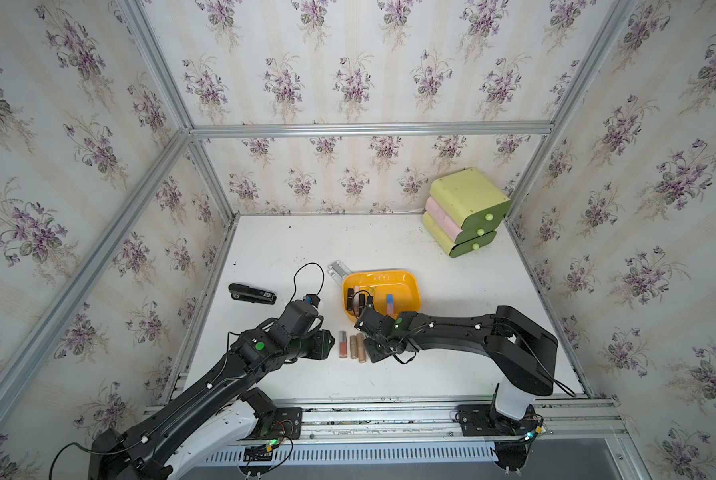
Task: Put the lipstick into the storage box
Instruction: Pick up the lipstick at the center of the board.
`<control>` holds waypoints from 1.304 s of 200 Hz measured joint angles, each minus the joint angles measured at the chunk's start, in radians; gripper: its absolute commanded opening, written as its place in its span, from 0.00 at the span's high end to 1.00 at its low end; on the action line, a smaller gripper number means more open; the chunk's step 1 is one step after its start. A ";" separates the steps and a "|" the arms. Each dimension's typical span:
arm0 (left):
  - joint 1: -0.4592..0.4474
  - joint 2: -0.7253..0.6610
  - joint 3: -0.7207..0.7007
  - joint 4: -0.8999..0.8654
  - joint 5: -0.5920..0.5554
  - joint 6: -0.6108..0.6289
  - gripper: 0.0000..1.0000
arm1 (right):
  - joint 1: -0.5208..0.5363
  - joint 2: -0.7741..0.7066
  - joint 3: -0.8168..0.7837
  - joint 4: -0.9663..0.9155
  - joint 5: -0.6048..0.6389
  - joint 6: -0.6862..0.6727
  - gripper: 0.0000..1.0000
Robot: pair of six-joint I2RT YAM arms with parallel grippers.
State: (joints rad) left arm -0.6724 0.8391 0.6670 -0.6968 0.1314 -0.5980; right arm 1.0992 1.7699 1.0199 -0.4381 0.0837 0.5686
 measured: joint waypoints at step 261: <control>0.037 0.035 0.008 0.063 0.048 -0.010 0.41 | -0.407 -0.344 0.010 -0.012 -0.235 -0.098 0.82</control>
State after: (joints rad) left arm -0.6357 0.8742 0.6750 -0.6338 0.1795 -0.6083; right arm 0.6918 1.4261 1.0298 -0.4500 -0.1516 0.4702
